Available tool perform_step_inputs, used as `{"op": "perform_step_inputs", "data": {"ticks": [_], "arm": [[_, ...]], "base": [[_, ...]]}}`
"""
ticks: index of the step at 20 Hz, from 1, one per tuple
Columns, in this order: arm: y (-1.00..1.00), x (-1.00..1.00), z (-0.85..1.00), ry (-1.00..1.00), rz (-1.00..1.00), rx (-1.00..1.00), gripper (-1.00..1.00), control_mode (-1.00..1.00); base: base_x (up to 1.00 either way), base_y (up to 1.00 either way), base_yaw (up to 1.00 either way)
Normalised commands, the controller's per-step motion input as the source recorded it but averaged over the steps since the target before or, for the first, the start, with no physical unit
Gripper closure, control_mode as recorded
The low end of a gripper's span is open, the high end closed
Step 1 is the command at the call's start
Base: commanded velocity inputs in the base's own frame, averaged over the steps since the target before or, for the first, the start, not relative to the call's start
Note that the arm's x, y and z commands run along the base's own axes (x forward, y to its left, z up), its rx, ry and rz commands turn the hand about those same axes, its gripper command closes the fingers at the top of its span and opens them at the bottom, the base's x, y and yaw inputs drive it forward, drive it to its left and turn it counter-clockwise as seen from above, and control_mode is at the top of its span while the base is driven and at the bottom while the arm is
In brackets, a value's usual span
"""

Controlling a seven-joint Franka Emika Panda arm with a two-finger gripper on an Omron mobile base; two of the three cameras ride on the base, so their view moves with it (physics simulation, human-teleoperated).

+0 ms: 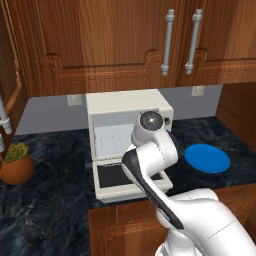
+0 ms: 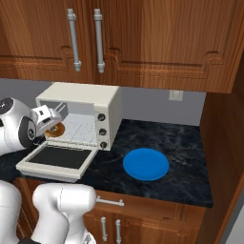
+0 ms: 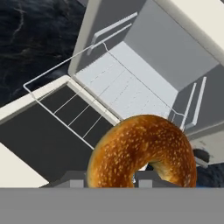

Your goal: Pick up the bagel from the plate, place it on the toaster oven rack, close the door, and set the timer.

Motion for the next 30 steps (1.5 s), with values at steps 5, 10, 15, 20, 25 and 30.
{"op": "perform_step_inputs", "data": {"ticks": [5, 10, 15, 20, 25, 30], "arm": [[0.09, 0.3, -0.25, 0.08, 0.0, 0.0, 1.0, -1.0], [0.08, 0.28, -0.4, 0.05, 0.0, 0.0, 1.0, -1.0], [0.13, 0.32, -0.24, 0.0, 0.0, 0.0, 1.0, -1.0], [0.14, 0.39, -0.2, 0.0, 0.0, 0.0, 1.0, -1.0], [0.11, 0.36, -0.24, 0.01, 0.0, 0.0, 1.0, -1.0], [0.05, 0.26, -0.29, 0.01, 0.0, 0.0, 1.0, -1.0]], "base": [[0.0, 0.0, 0.0], [0.0, 0.0, 0.0], [0.0, 0.0, 0.0], [0.0, 0.0, 0.0], [0.0, 0.0, 0.0], [0.0, 0.0, 0.0]]}}
